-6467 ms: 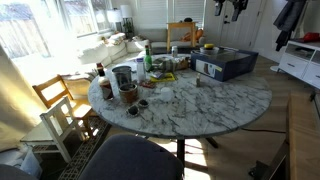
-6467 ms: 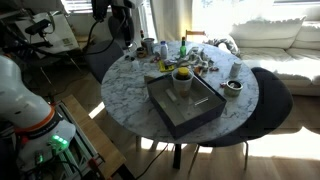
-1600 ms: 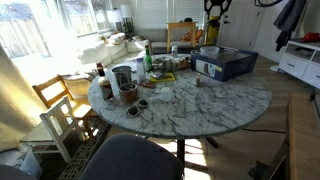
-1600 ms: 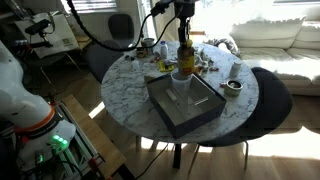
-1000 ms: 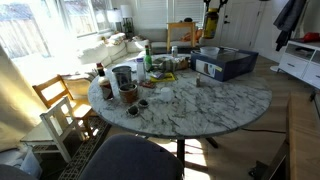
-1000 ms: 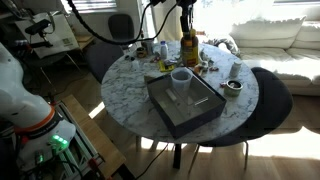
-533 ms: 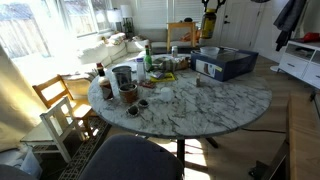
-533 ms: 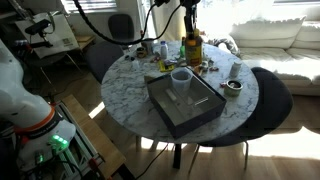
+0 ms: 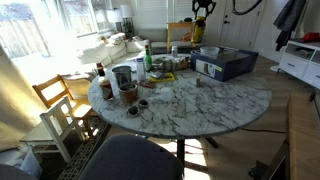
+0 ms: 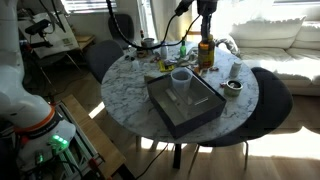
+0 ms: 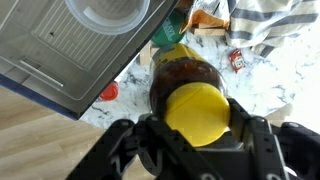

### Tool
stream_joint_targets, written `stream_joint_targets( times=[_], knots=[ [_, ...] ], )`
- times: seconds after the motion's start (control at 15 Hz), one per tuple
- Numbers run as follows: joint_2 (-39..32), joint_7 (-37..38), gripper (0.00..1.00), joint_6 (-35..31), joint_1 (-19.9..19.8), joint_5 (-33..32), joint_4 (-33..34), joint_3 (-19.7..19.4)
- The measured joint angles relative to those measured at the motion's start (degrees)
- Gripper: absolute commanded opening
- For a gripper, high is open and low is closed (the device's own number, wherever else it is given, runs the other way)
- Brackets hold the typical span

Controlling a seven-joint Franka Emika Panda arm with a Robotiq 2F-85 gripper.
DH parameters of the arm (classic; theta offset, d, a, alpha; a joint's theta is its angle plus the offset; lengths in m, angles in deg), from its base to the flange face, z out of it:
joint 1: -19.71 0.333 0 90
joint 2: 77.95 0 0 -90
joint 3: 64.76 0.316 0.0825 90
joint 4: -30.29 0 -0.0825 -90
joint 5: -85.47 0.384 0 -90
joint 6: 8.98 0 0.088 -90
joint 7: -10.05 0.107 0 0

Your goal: Remove the yellow and brown bottle from the frost flex cup which is inside the crisper drawer that is inside the shoe box and put the yellow and brown bottle on the table near the orange and white bottle

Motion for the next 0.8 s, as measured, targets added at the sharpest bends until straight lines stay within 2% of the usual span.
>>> stream_joint_targets(
  times=[0.4,0.8],
  knots=[
    [-13.5,2.7,0.37,2.2,-3.1,3.6,13.1,0.3],
    [-24.4,10.5,0.37,7.4,-5.0,6.5,26.0,0.9]
  ],
)
